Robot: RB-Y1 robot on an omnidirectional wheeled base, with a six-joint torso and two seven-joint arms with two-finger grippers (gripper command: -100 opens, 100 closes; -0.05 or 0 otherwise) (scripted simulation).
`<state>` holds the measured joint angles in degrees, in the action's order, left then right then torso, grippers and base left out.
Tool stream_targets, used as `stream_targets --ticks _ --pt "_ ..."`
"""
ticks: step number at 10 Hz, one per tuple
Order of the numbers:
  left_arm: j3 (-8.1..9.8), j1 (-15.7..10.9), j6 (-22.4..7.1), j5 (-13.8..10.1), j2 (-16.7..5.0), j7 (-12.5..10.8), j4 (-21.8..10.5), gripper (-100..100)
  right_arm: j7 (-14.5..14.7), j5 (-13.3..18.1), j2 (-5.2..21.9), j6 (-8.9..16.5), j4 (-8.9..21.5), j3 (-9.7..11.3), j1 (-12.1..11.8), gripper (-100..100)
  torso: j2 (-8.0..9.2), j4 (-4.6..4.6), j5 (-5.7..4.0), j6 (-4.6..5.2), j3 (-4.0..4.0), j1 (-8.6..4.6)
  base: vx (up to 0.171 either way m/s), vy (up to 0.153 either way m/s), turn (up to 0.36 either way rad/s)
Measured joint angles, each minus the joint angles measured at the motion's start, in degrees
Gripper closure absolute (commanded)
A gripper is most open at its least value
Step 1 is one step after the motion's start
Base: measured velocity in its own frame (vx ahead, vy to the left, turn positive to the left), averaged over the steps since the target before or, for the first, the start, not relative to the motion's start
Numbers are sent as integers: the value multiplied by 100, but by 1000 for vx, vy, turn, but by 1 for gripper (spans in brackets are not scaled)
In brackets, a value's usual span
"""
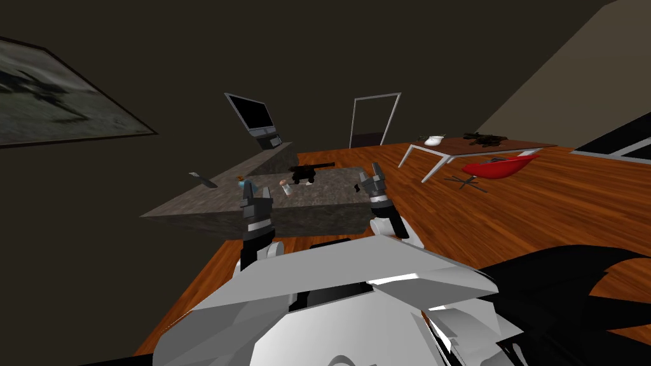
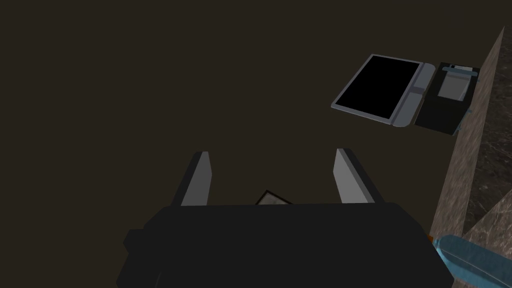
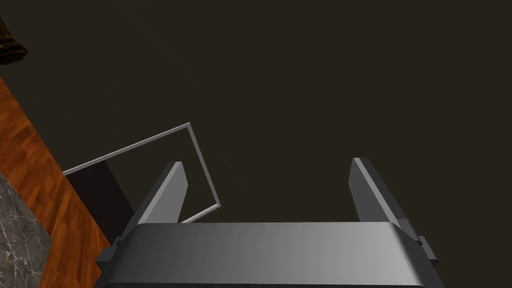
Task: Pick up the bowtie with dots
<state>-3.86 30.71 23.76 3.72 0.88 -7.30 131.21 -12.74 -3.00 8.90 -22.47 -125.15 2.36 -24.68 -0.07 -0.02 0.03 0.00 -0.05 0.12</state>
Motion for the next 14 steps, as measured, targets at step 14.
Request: stream_targets --ticks 14 --pt "0 0 0 0 0 0 0 0 -2052 -909 872 1821 818 -95 1081 -100 0 0 -3 0 0 -13 12 5 -37"
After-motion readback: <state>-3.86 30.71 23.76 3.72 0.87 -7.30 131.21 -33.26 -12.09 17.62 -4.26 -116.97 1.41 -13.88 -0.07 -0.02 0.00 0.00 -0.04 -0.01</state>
